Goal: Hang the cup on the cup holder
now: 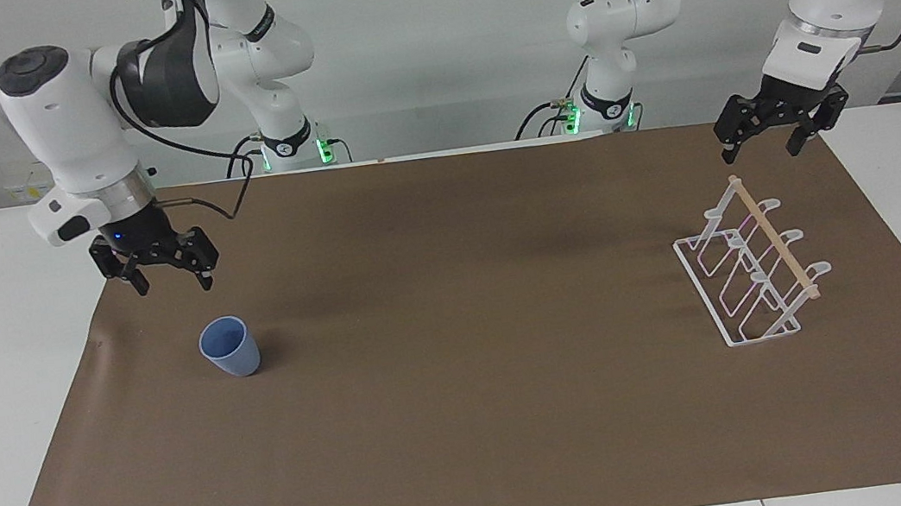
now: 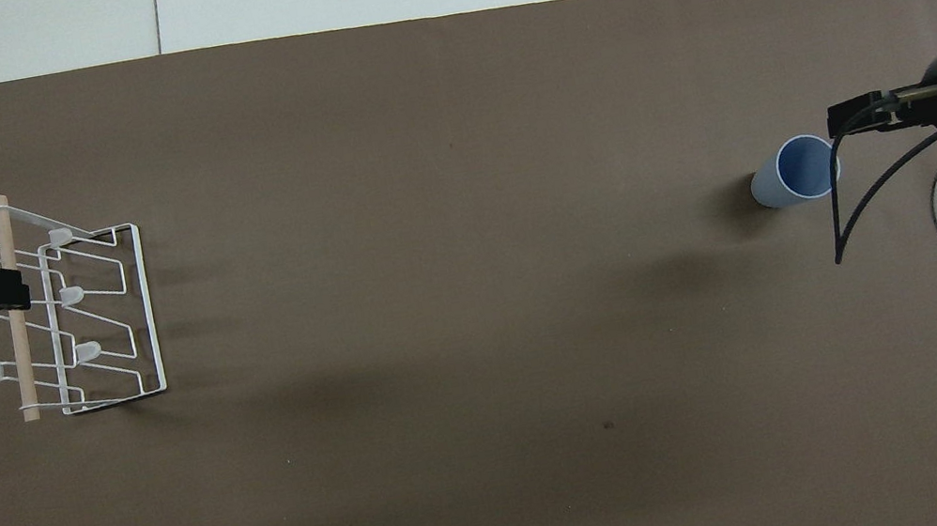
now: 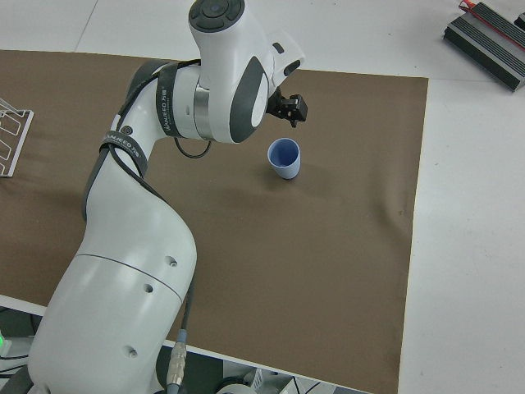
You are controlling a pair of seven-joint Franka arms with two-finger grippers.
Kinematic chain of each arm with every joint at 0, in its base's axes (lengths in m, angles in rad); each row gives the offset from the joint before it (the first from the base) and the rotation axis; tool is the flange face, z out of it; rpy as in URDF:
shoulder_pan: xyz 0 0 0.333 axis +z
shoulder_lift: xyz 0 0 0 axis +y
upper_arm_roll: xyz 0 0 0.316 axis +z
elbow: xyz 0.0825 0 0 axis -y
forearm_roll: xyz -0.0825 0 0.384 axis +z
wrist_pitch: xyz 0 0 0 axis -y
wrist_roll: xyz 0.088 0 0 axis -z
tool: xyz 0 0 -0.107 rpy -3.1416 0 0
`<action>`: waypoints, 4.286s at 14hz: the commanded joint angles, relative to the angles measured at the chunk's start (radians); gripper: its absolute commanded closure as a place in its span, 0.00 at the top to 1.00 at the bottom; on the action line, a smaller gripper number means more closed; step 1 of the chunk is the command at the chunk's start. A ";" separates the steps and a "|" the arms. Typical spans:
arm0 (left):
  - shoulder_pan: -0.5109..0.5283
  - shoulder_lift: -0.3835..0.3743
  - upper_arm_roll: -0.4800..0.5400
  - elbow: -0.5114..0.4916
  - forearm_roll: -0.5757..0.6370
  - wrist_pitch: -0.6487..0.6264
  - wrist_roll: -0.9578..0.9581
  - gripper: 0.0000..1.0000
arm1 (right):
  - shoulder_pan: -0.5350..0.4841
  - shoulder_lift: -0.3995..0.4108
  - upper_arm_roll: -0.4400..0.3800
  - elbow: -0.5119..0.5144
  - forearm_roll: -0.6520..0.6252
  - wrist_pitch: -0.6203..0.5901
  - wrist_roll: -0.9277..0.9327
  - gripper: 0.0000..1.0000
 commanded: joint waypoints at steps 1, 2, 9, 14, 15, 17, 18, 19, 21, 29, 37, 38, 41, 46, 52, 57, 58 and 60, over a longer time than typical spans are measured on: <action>0.010 -0.020 -0.003 -0.017 -0.008 0.007 0.016 1.00 | 0.018 0.052 0.003 -0.034 0.030 0.069 -0.023 1.00; 0.010 -0.020 -0.003 -0.017 -0.008 0.007 0.016 1.00 | 0.034 0.067 0.003 -0.040 0.030 0.083 -0.021 1.00; 0.010 -0.020 -0.003 -0.017 -0.008 0.007 0.016 1.00 | 0.032 0.074 0.001 -0.135 0.032 0.135 -0.078 1.00; 0.010 -0.020 -0.003 -0.017 -0.008 0.007 0.016 1.00 | 0.038 0.078 0.003 -0.179 0.030 0.219 -0.073 1.00; 0.010 -0.020 -0.003 -0.017 -0.008 0.007 0.016 1.00 | 0.038 0.083 0.003 -0.193 0.030 0.240 -0.073 1.00; 0.010 -0.020 -0.003 -0.017 -0.008 0.007 0.016 1.00 | 0.038 0.094 0.003 -0.221 0.030 0.303 -0.072 1.00; 0.010 -0.020 -0.003 -0.017 -0.008 0.007 0.016 1.00 | 0.038 0.104 0.001 -0.222 0.030 0.323 -0.072 1.00; 0.010 -0.020 -0.003 -0.017 -0.008 0.007 0.016 1.00 | 0.038 0.120 0.003 -0.222 0.030 0.337 -0.070 1.00; 0.010 -0.020 -0.003 -0.017 -0.008 0.007 0.016 1.00 | 0.040 0.138 0.003 -0.224 0.030 0.369 -0.069 1.00; 0.010 -0.020 -0.003 -0.017 -0.008 0.007 0.016 1.00 | 0.038 0.160 0.003 -0.235 0.030 0.374 -0.072 0.41; 0.010 -0.020 -0.003 -0.017 -0.008 0.007 0.016 1.00 | 0.028 0.158 0.001 -0.235 0.030 0.357 -0.075 0.00; 0.010 -0.020 -0.003 -0.017 -0.008 0.007 0.016 1.00 | 0.026 0.158 0.001 -0.235 0.030 0.354 -0.075 0.00; 0.010 -0.020 -0.003 -0.017 -0.008 0.007 0.016 1.00 | 0.025 0.158 0.003 -0.227 0.030 0.330 -0.081 0.00; 0.010 -0.020 -0.003 -0.017 -0.008 0.007 0.016 1.00 | 0.026 0.158 0.003 -0.160 0.030 0.215 -0.115 0.00; 0.010 -0.020 -0.003 -0.017 -0.008 -0.008 0.015 1.00 | 0.025 0.155 0.001 -0.103 0.029 0.124 -0.110 0.00; 0.018 -0.016 -0.006 0.058 -0.040 -0.114 0.018 1.00 | 0.017 0.154 -0.003 0.005 0.021 -0.023 -0.110 0.00; 0.021 -0.019 -0.006 0.059 -0.075 -0.123 0.018 1.00 | 0.018 0.151 -0.005 0.026 0.021 -0.049 -0.110 0.00; 0.044 -0.022 0.000 0.049 -0.185 -0.128 0.000 1.00 | 0.018 0.144 -0.005 0.063 0.018 -0.101 -0.110 0.00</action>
